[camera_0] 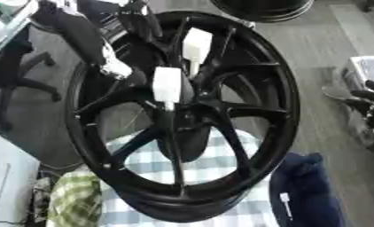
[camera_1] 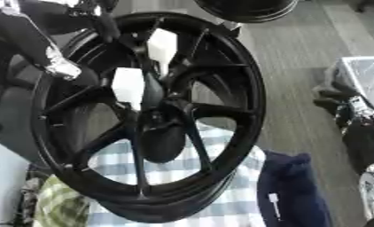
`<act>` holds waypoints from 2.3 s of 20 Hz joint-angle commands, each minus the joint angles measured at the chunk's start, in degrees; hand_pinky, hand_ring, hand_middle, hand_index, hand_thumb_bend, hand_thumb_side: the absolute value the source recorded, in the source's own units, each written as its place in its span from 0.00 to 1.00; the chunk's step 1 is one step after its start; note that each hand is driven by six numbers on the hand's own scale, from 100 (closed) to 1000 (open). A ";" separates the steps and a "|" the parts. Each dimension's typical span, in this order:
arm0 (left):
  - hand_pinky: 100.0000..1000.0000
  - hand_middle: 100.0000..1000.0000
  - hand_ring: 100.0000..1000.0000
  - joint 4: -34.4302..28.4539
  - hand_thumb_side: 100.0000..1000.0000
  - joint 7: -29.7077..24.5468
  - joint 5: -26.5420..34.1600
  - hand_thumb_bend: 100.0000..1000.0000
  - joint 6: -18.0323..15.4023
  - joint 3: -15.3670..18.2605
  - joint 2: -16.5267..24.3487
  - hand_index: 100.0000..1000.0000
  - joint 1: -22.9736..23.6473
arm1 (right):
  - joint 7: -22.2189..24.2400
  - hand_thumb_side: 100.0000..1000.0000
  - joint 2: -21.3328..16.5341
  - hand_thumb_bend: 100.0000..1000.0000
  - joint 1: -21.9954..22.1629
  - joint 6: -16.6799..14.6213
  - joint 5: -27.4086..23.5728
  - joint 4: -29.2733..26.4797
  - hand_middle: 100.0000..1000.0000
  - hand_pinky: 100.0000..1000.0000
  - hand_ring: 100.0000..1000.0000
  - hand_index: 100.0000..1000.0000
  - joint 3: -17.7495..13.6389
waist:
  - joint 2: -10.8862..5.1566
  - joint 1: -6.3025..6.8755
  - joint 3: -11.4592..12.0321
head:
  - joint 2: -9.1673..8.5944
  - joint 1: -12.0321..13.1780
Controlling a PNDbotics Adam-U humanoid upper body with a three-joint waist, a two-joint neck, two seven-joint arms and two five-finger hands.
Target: Pull the pin out of the wheel hub.
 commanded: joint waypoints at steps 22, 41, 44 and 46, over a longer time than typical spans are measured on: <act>0.92 0.70 0.85 2.67 0.36 -1.35 -7.68 0.57 2.65 -2.26 -4.46 0.82 -1.30 | 0.04 0.78 -0.49 0.00 -0.93 0.82 0.31 0.14 0.72 1.00 0.76 0.89 -0.41 | -0.42 0.56 0.40 | 0.32 -0.68; 0.89 0.66 0.82 4.10 0.24 -2.32 -10.15 0.46 0.25 -3.01 -6.03 0.79 -1.13 | 0.10 0.79 0.02 0.00 -1.04 1.21 0.43 0.40 0.72 1.00 0.76 0.88 -0.43 | -0.12 0.62 0.23 | 0.32 -0.30; 0.89 0.65 0.82 4.42 0.25 -2.18 -10.88 0.44 0.63 -2.98 -6.76 0.76 -1.28 | 0.12 0.79 0.05 0.00 -1.15 1.33 0.48 0.55 0.72 1.00 0.76 0.88 -0.45 | -0.06 0.71 0.28 | 0.32 -0.28; 0.88 0.65 0.82 4.84 0.26 -2.00 -11.41 0.41 0.81 -3.11 -7.31 0.73 -1.28 | 0.14 0.79 0.04 0.00 -1.20 1.35 0.49 0.58 0.72 1.00 0.76 0.88 -0.46 | -0.04 0.77 0.28 | 0.32 -0.25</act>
